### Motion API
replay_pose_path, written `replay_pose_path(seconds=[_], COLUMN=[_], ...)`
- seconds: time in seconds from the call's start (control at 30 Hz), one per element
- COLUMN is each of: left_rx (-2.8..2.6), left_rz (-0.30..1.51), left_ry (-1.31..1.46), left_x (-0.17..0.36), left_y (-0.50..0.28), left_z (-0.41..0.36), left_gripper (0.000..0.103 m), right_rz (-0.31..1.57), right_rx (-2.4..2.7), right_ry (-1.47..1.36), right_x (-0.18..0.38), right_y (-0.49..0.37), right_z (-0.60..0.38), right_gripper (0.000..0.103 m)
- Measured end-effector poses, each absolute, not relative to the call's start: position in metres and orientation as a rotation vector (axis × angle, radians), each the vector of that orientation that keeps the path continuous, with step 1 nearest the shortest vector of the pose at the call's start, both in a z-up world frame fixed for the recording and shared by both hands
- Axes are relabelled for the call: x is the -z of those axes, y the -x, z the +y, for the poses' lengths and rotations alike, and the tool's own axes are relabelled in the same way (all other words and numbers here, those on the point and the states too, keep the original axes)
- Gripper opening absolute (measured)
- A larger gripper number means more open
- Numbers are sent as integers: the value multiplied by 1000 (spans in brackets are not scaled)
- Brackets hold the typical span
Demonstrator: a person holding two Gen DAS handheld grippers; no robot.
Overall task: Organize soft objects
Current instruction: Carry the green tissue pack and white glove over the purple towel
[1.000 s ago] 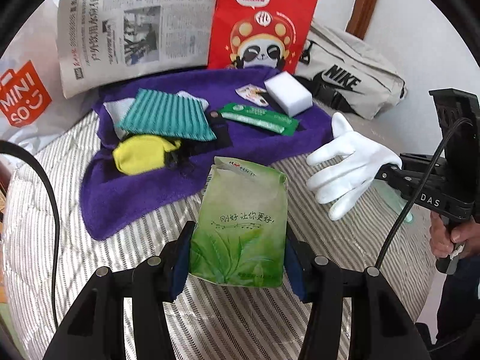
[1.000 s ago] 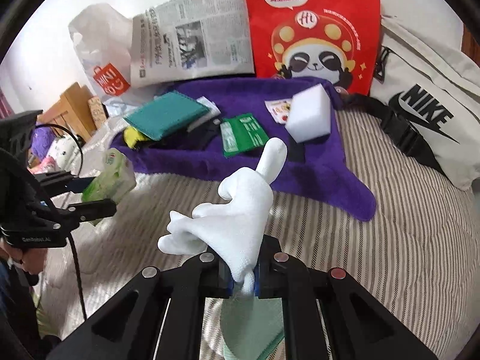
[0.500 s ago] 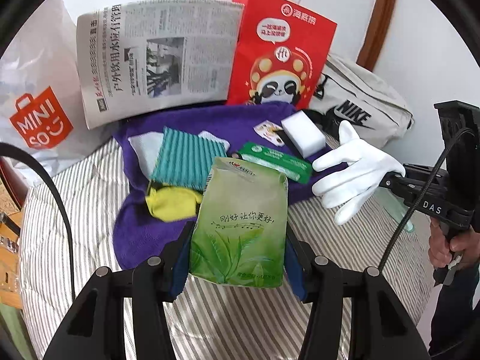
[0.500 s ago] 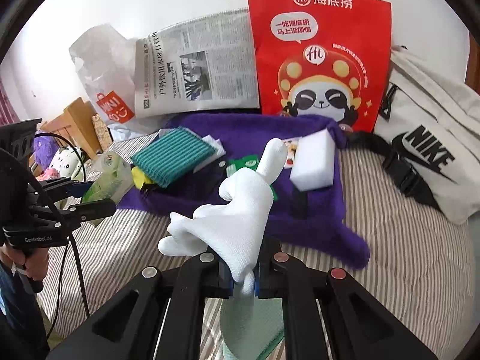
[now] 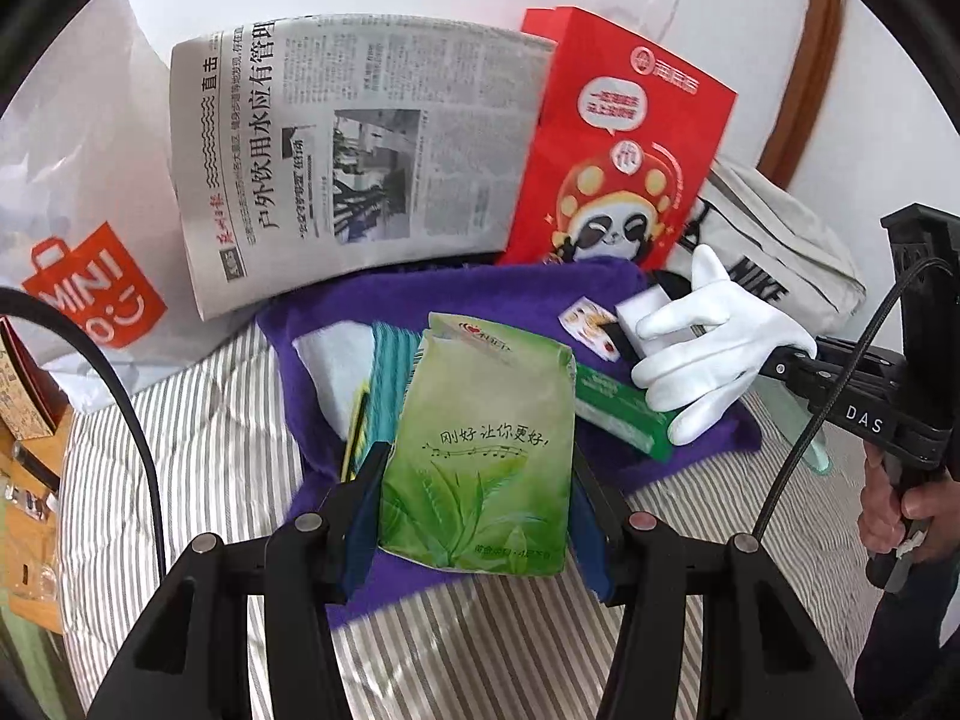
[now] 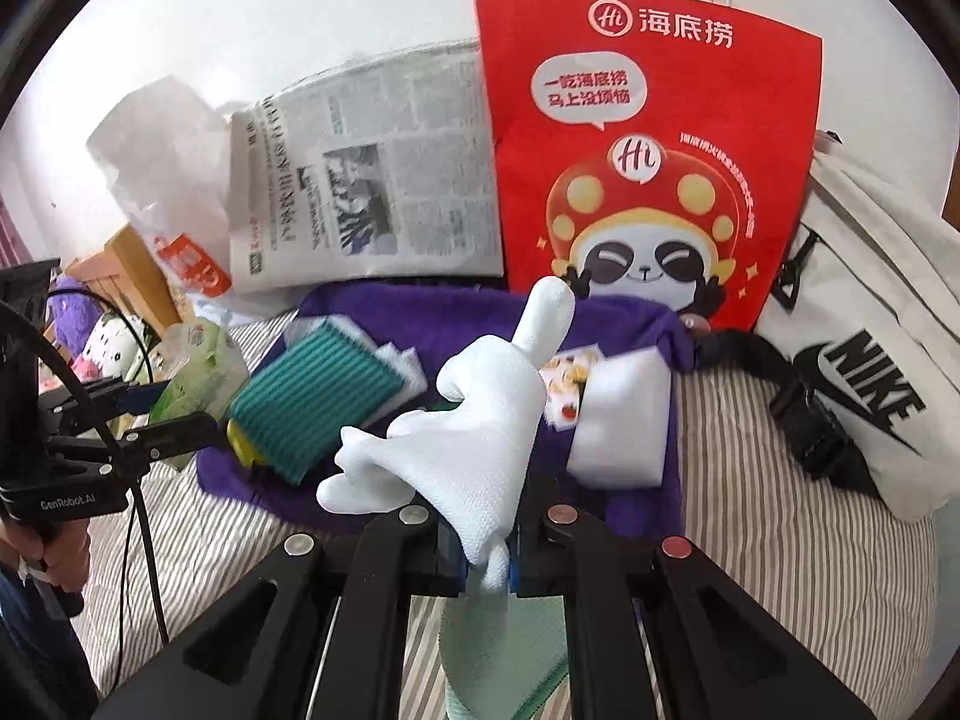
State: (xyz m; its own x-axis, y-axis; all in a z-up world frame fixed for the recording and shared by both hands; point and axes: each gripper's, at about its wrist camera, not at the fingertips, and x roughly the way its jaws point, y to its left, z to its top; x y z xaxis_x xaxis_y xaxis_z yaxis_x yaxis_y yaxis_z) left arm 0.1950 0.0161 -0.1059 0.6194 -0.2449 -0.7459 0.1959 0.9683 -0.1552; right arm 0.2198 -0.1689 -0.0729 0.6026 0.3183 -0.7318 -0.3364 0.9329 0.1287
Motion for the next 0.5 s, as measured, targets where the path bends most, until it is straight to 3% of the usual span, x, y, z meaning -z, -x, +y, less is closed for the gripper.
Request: replay_pose_path(seconds=[0.5], left_rx=[229], left_rz=[918], left_ry=[97], left_x=[123], left_y=[-273], left_z=[17], left_gripper=[52], right_rz=[909], right_rx=[-362], right_ry=[41], right_x=[103], right_y=[-294], right_z=[-152], right_gripper=[9])
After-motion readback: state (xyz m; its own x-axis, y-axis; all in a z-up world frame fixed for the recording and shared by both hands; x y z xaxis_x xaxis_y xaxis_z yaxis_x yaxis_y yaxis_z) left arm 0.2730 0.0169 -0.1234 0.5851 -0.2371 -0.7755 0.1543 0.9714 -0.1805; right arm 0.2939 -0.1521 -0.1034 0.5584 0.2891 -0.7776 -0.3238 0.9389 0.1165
